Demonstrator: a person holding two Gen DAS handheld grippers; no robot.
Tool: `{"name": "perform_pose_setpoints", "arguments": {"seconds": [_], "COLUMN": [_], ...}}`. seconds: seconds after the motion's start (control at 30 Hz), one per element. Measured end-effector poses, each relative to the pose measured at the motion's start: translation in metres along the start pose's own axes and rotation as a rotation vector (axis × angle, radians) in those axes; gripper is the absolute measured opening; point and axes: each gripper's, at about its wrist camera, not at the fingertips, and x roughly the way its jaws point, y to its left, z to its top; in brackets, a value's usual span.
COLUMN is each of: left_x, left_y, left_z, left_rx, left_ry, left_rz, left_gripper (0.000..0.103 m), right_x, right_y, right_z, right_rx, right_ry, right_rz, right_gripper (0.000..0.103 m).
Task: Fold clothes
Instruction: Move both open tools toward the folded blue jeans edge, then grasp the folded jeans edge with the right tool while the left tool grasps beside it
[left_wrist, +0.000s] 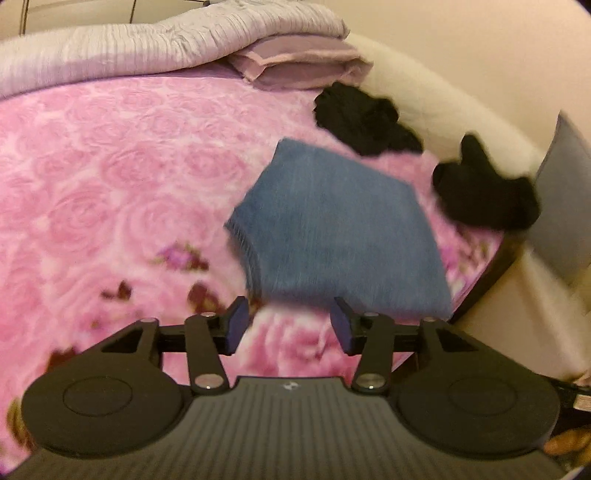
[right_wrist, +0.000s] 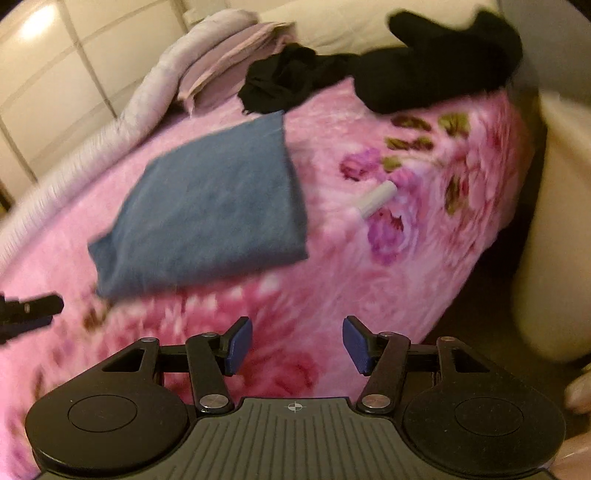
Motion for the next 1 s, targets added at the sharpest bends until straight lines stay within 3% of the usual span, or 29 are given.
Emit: {"name": "perform_pose_setpoints", "arguments": {"seconds": [0.2, 0.3, 0.47, 0.73, 0.9, 1.0], "left_x": [0.031, 0.064, 0.116, 0.167, 0.188, 0.2], "left_y": [0.036, 0.053, 0.085, 0.112, 0.121, 0.118], "left_z": [0.044, 0.066, 0.081, 0.085, 0.077, 0.072], "left_rx": [-0.059, -0.073, -0.151, -0.264, -0.417, -0.436], "left_ry": [-0.014, 0.031, 0.115, 0.18, 0.188, 0.204], "left_rz": [-0.111, -0.137, -0.177, -0.348, -0.518, -0.534], "left_gripper": [0.056, 0.056, 0.056, 0.056, 0.057, 0.057], "right_x": [0.014, 0.036, 0.085, 0.145, 0.159, 0.165], "right_y": [-0.043, -0.051, -0.052, -0.054, -0.063, -0.068], "right_z": [0.066, 0.101, 0.139, 0.159, 0.165, 0.166], "right_rx": [0.137, 0.143, 0.136, 0.225, 0.282, 0.301], "right_ry": [-0.026, -0.001, 0.099, 0.232, 0.263, 0.274], "right_rz": [0.226, 0.291, 0.311, 0.369, 0.44, 0.495], "right_gripper": [0.061, 0.072, 0.073, 0.073, 0.073, 0.071]}}
